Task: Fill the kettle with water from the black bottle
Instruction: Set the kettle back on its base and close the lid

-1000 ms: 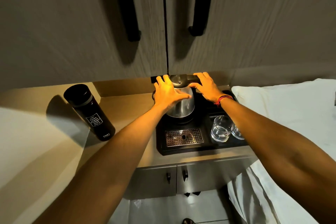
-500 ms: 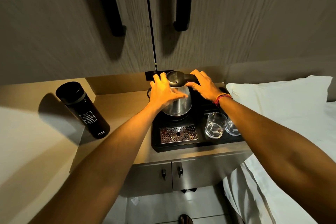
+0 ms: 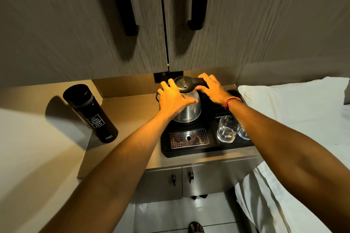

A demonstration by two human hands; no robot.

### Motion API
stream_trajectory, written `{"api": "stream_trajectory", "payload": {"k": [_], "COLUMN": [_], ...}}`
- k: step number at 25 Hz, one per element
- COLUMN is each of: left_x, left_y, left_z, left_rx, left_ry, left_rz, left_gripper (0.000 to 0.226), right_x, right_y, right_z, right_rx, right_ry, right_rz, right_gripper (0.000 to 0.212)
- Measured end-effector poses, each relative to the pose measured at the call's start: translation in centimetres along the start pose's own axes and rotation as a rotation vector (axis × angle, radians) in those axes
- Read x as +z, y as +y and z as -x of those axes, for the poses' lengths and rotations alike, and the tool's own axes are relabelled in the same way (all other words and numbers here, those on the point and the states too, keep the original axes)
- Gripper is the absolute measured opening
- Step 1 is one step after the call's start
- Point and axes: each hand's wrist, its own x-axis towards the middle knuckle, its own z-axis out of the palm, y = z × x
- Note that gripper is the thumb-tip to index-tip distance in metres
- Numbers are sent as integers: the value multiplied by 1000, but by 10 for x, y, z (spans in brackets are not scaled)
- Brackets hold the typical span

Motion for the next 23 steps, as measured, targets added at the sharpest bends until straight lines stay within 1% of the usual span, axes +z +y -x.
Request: {"api": "stream_trajectory", "payload": {"k": [5,9,11,15,20,23], "left_x": [-3,-9,-7,0,-3,-4], "left_y": [-4,-13,-12,-6,-2,0], "left_z": [-9,-15,-9,2,2,4], "left_rx": [49,126,111,67,37,11], "left_ry": [-39,-81,-42,15,-6,-40], "left_rz": [-32,41,33,65,36,10], "left_gripper": [118,111,111,109,114,119], "right_x": [2,11,11,5,2,1], "right_y": [-1,-4,-5,-7,-11,-13], "right_z": [0,8,9,7,8,11], "right_rx": [29,40,49,59,59,82], "right_ry": [19,84,91,43,8,9], "right_rz": [11,26,50,80,86,141], "right_gripper": [29,33,34,36,36,44]}}
